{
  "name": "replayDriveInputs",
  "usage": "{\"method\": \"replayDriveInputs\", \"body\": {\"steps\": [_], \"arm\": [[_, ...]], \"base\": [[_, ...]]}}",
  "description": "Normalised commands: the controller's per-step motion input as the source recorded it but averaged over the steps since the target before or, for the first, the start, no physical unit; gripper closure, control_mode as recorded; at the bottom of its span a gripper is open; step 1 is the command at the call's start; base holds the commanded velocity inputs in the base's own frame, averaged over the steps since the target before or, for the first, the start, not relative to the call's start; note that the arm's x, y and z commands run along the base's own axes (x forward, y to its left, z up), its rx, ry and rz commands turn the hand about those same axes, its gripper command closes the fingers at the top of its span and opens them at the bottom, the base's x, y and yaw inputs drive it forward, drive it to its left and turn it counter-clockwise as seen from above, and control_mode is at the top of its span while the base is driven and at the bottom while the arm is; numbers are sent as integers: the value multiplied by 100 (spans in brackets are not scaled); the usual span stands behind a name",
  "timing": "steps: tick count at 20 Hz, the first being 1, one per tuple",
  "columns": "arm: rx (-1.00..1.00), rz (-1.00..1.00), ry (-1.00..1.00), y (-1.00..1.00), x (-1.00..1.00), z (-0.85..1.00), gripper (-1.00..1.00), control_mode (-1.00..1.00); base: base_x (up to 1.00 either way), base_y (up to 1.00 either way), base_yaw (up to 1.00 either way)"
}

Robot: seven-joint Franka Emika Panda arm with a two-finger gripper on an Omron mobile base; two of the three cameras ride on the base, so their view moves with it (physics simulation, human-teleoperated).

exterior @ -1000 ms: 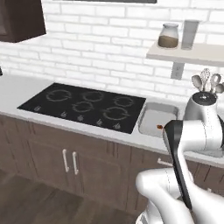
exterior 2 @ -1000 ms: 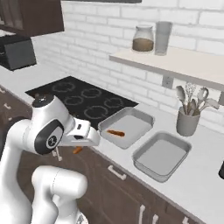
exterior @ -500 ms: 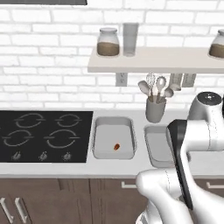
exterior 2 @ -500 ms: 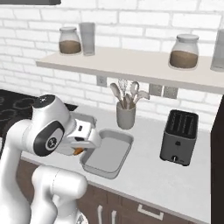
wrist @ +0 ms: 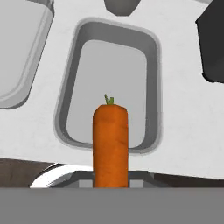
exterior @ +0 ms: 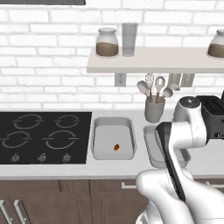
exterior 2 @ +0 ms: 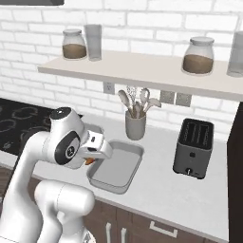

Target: Place one carrot and one chicken drumstick in each tupperware on the nearby counter, to pack two identical lunches.

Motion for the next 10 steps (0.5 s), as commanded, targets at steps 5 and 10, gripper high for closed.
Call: {"method": "replayDriveInputs", "body": {"steps": [5, 10], "arm": [[9, 0, 0, 2, 100, -42, 100, -100], [9, 0, 0, -49, 78, -70, 100, -100]], "base": [[0, 0, 0], [0, 0, 0]]}}
